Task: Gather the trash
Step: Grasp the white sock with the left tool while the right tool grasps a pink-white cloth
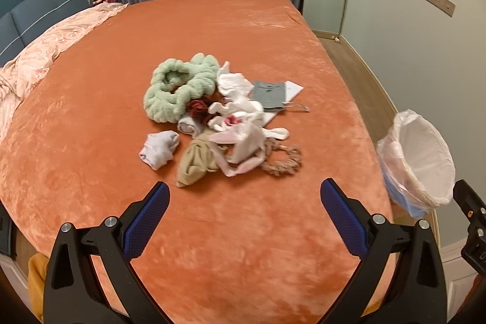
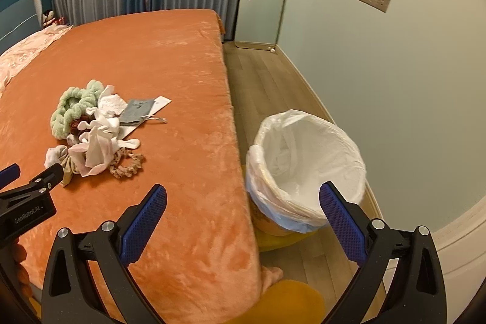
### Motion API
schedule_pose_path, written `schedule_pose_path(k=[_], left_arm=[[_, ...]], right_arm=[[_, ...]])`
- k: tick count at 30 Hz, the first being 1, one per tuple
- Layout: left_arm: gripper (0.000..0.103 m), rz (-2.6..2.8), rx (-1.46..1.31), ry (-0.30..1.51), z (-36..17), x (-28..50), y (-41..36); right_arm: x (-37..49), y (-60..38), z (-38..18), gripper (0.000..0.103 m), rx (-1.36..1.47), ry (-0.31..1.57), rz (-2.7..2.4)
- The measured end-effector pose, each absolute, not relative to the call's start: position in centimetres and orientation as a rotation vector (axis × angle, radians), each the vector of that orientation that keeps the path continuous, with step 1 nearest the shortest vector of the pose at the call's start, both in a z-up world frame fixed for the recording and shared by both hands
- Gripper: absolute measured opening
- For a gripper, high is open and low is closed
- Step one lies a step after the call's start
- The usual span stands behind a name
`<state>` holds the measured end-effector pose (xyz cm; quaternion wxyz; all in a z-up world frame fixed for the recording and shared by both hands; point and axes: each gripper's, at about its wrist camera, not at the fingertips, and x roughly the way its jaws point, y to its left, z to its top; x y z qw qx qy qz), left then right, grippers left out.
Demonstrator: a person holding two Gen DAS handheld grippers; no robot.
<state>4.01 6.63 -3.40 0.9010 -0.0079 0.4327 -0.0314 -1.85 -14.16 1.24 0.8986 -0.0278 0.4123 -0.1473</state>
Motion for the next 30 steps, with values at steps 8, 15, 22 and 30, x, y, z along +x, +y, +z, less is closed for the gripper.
schedule_pose_path(k=[8, 15, 22, 30], left_arm=[[0.095, -0.057, -0.024, 0.931, -6.7, 6.4, 10.6], [0.095, -0.012, -0.089, 0.957, -8.7, 8.8, 14.4], [0.095, 0.037, -0.071, 0.967, -10.7, 11.6, 18.6], [0.082, 0.014, -0.118, 1.016, -13.2, 14.1, 21.4]], right_arm=[[1.0, -11.6, -1.1, 0.096, -0.048, 0.877, -0.251], [3.7, -8.8, -3.0, 0.096, -0.053, 0.897, -0.204], [6.1, -5.6, -4.7, 0.095, -0.034, 0.919, -0.139], [9.3, -2.6, -7.3, 0.087, -0.014, 0.974, -0.102]])
